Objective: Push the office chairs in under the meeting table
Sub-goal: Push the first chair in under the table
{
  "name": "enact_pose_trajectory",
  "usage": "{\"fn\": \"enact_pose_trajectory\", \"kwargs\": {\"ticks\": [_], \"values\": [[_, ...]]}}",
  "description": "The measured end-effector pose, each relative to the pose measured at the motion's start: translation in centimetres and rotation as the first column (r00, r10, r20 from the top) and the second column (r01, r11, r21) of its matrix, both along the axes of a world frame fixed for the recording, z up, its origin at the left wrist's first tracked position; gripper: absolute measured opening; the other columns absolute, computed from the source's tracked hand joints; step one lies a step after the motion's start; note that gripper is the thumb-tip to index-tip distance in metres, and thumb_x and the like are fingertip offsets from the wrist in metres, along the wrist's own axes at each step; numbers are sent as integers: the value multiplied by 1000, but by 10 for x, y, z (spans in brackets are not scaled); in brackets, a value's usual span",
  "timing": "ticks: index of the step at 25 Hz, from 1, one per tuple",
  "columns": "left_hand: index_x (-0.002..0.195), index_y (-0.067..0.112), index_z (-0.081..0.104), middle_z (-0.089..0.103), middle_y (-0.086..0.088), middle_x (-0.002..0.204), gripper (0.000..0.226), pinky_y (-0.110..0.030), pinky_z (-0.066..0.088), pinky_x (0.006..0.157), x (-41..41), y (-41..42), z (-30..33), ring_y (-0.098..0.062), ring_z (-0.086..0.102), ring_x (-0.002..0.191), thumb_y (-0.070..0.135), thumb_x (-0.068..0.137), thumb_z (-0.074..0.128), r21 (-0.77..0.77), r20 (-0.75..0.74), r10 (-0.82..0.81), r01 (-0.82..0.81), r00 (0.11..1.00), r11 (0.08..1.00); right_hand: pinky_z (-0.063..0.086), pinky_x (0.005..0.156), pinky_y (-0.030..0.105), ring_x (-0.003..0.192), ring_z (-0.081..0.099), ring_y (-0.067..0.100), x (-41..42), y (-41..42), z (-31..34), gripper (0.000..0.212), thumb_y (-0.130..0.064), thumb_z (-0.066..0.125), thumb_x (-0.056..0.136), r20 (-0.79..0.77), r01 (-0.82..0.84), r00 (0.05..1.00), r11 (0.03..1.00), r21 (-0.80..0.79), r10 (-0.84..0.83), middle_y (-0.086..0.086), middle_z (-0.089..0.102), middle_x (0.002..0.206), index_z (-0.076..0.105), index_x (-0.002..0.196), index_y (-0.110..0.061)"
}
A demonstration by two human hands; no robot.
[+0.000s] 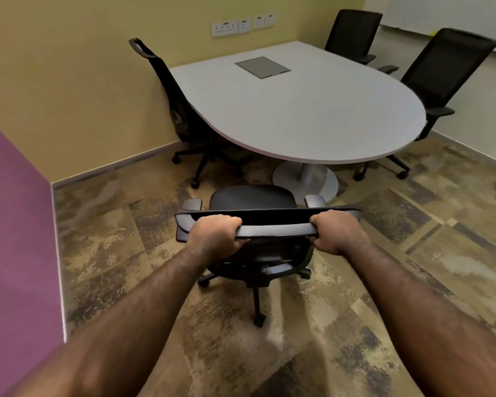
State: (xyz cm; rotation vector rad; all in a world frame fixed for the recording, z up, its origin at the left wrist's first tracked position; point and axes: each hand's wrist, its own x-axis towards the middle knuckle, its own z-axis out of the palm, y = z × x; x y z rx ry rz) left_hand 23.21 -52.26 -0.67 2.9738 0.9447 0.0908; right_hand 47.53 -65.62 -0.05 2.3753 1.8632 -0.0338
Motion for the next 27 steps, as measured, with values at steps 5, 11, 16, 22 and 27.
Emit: {"fn": "enact_pose_trajectory", "kwargs": {"ticks": [5,11,16,22,27], "values": [[67,31,46,47,13,57,17,-29,35,49,3,24,0,-15,54,60,42,73,57,50,-104,96,-91,990,995,34,52,30,68,62,23,-1,21,-4,19,-41,59,65,55,-74,996,996,54,71,-6,54,62,46,65,-27],[72,28,54,53,10,60,15,-29,44,51,13,61,-2,-16,56,61,42,72,59,58,-117,102,-95,988,994,37,52,31,68,62,23,1,47,-2,19,-35,62,67,76,-49,996,998,35,46,-7,42,59,45,67,-27],[76,28,60,52,12,61,14,-29,45,52,23,120,-5,-14,53,60,42,73,57,53,-83,50,-46,995,998,34,51,30,64,61,23,6,95,-6,22,-35,61,62,86,-9,996,998,59,4,-8,35,53,41,62,-26],[84,31,63,56,13,68,17,-27,38,53,22,203,-5,-12,53,65,45,76,57,78,-99,-29,37,995,996,36,50,30,62,59,21,-5,161,-9,15,-38,56,64,64,41,997,995,95,-48,-8,43,56,47,65,-27],[85,29,65,60,11,70,22,-29,44,54,27,262,-4,-16,59,68,47,75,55,104,-111,-97,109,989,989,33,51,30,63,59,21,-11,206,-10,14,-38,55,64,44,100,994,991,93,-105,-8,39,55,48,66,-27]]}}
